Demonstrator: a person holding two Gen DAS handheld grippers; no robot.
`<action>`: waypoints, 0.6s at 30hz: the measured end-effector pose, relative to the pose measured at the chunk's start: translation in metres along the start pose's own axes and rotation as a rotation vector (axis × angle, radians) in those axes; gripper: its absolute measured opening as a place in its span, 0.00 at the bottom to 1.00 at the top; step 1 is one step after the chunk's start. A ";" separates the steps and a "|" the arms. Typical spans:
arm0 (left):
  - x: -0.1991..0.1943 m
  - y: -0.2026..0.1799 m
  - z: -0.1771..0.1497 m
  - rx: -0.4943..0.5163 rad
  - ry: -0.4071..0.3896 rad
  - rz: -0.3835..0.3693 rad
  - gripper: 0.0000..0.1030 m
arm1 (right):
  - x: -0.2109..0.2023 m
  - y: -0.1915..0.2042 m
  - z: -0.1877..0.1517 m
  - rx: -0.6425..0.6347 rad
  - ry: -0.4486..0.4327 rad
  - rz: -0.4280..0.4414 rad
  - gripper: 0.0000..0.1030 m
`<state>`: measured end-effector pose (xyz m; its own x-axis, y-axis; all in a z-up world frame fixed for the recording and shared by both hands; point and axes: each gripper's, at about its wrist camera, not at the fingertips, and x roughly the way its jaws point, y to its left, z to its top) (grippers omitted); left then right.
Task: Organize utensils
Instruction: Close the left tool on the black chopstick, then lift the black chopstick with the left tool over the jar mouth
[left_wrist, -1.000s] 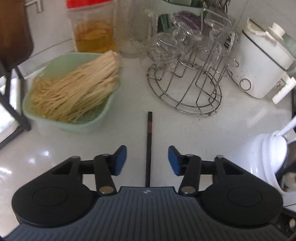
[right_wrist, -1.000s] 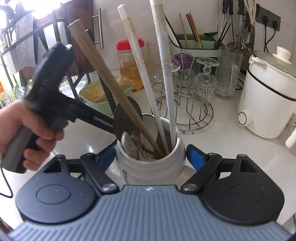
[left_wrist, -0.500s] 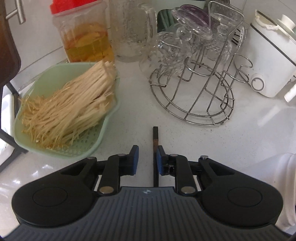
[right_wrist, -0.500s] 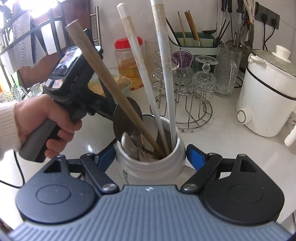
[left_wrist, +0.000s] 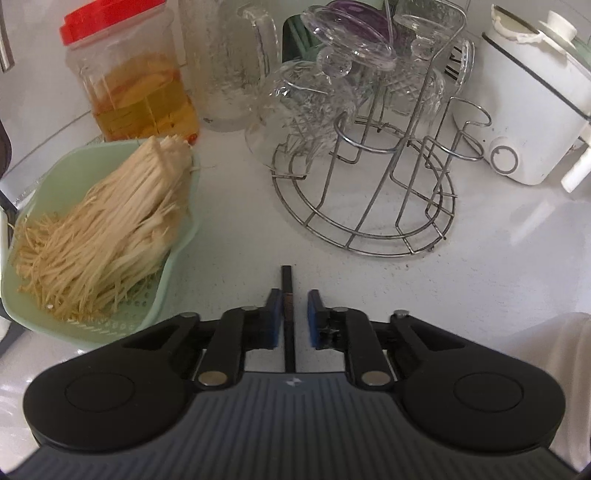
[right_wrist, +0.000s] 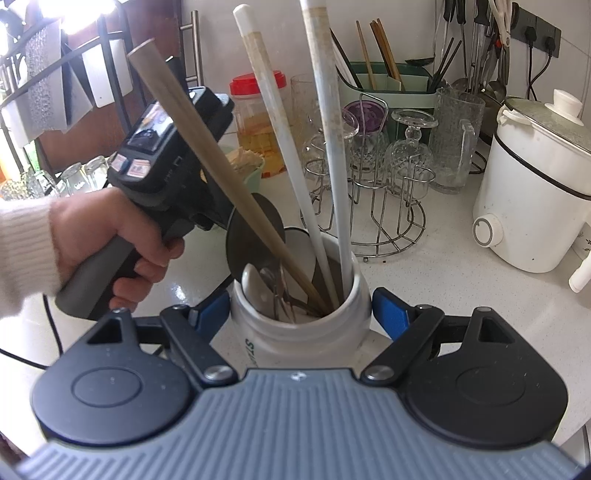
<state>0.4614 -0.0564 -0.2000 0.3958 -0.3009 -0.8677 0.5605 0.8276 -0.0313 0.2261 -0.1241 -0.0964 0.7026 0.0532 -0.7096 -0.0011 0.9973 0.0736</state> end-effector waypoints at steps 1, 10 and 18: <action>0.000 -0.001 0.000 0.002 0.001 0.000 0.07 | 0.000 0.000 0.000 -0.001 0.001 0.000 0.84; -0.014 -0.005 -0.017 -0.015 0.005 -0.011 0.07 | 0.002 0.001 0.001 -0.020 0.010 0.003 0.84; -0.063 0.006 -0.035 -0.130 -0.063 -0.033 0.07 | 0.002 0.003 0.001 -0.041 0.018 0.000 0.84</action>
<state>0.4146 -0.0158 -0.1625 0.4255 -0.3548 -0.8325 0.4764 0.8700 -0.1273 0.2286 -0.1212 -0.0967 0.6900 0.0534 -0.7219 -0.0306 0.9985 0.0445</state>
